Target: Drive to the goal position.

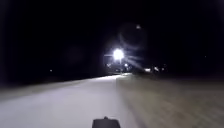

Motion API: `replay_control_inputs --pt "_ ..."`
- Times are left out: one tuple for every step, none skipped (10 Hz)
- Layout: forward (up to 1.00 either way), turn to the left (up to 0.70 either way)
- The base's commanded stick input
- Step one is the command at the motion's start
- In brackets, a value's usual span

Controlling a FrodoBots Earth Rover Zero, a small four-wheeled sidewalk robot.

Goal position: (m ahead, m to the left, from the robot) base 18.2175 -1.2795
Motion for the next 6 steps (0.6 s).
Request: replay_control_inputs --pt "1.0 0.0" --pt "1.0 0.0" --pt "1.0 0.0" --pt "1.0 0.0" --pt "1.0 0.0" --pt "1.0 0.0"
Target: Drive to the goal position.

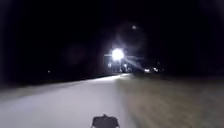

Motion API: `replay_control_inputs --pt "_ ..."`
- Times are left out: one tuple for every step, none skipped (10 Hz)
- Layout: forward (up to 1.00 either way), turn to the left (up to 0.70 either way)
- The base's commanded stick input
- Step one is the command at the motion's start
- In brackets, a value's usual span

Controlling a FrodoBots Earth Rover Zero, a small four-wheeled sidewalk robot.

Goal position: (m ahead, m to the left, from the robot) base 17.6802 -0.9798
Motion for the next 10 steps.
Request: replay_control_inputs --pt "1.0 0.0" --pt "1.0 0.0" --pt "1.0 0.0" --pt "1.0 0.0" --pt "1.0 0.0" --pt "1.0 0.0" --pt "1.0 0.0" --pt "1.0 0.0" --pt "1.0 0.0" --pt "1.0 0.0"
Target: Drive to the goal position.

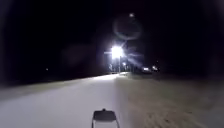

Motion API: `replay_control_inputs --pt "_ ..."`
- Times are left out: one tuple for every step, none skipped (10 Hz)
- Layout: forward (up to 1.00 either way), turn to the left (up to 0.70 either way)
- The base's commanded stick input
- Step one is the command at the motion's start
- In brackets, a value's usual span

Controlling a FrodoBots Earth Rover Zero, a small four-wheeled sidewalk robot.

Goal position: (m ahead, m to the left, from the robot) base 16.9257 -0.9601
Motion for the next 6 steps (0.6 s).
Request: replay_control_inputs --pt "1.0 0.27" --pt "1.0 0.27" --pt "1.0 0.27" --pt "1.0 0.27" --pt "1.0 0.27" --pt "1.0 0.27"
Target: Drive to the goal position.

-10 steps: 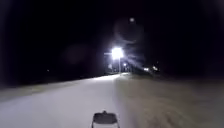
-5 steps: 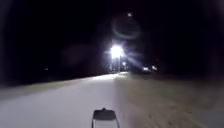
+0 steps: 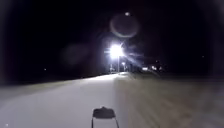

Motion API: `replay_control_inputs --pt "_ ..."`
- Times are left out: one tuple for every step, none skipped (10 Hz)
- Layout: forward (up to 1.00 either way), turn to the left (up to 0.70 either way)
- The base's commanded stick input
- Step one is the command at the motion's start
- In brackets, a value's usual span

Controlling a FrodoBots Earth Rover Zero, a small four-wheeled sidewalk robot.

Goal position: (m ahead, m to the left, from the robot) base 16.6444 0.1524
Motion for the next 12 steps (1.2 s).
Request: replay_control_inputs --pt "1.0 0.27" --pt "1.0 0.0" --pt "1.0 0.0" --pt "1.0 0.0" --pt "1.0 0.0" --pt "1.0 0.0" --pt "1.0 0.0" --pt "1.0 0.0" --pt "1.0 0.04" --pt "1.0 0.2" --pt "1.0 0.21" --pt "1.0 0.11"
